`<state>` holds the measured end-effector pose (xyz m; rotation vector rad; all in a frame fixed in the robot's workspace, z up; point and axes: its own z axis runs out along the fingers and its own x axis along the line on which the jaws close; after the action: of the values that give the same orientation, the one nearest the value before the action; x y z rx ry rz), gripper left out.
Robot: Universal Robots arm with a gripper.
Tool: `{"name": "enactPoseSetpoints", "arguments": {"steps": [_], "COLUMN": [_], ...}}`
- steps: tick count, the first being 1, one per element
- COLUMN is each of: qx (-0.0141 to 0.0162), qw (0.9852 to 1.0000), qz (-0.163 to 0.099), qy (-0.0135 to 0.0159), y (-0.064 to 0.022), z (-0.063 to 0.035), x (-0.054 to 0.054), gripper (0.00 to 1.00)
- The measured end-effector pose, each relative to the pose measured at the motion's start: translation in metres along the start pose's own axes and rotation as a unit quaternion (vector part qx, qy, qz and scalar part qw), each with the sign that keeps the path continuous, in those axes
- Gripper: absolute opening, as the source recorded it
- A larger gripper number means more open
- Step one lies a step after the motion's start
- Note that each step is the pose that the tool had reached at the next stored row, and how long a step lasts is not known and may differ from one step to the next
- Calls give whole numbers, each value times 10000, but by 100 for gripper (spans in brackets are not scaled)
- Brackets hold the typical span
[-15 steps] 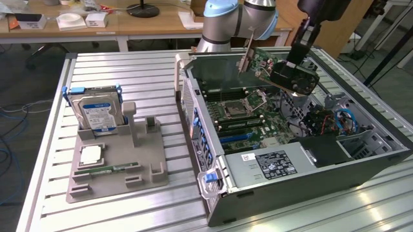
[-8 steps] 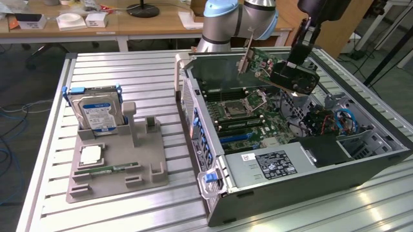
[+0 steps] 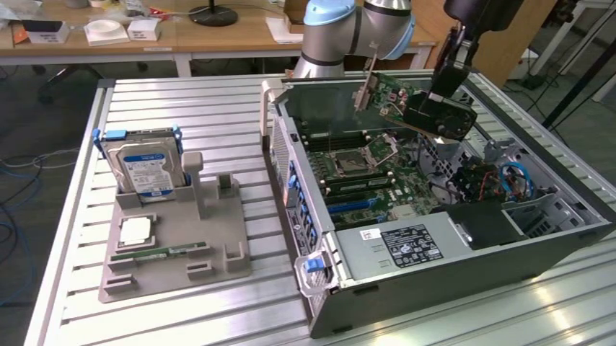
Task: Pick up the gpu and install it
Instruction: 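Insert the gpu into the slot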
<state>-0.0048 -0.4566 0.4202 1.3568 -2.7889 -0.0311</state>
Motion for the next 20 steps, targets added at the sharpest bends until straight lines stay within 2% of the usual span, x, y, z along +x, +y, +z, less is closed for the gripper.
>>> {"name": "enactPoseSetpoints", "arguments": {"steps": [14,20], "qx": [0,3], "qw": [10000,10000], "qz": [-15,-99], "qy": [1,4], "y": [0,0], "z": [0,0], "x": [0,0], "gripper": [26,26]}}
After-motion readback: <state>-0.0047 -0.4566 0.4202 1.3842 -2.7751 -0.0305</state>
